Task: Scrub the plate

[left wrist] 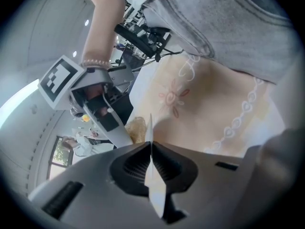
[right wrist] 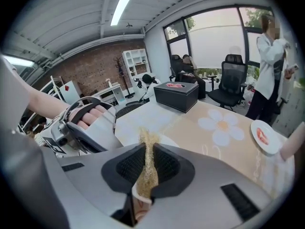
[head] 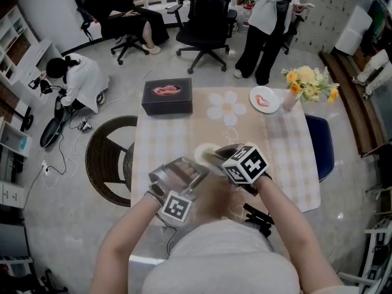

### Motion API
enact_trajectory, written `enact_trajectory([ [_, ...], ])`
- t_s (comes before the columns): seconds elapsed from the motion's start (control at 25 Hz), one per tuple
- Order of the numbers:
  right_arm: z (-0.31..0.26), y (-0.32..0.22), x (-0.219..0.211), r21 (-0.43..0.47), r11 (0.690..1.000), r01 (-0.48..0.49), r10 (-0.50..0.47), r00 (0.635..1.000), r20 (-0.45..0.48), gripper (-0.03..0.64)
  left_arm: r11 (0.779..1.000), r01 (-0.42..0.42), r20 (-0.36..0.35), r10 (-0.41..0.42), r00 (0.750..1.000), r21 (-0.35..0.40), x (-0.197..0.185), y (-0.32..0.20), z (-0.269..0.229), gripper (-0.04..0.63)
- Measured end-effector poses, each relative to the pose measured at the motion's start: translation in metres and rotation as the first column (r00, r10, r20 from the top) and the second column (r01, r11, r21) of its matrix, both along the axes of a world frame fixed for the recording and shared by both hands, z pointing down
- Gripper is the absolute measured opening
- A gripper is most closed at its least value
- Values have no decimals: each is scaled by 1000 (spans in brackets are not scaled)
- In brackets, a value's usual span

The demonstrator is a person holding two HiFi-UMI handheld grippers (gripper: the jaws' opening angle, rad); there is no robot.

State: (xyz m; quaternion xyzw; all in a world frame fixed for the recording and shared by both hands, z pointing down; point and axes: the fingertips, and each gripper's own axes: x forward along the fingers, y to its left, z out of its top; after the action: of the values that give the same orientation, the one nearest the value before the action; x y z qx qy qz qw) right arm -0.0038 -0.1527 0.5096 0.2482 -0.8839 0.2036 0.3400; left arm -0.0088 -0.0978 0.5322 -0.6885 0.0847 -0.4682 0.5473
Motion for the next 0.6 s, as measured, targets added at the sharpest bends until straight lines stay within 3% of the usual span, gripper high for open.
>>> enact_trajectory([
  [0.6, 25, -27, 15, -45, 999, -31, 31, 1000, 3, 49, 1000, -9, 5, 9, 1000, 0, -1, 1, 0, 18],
])
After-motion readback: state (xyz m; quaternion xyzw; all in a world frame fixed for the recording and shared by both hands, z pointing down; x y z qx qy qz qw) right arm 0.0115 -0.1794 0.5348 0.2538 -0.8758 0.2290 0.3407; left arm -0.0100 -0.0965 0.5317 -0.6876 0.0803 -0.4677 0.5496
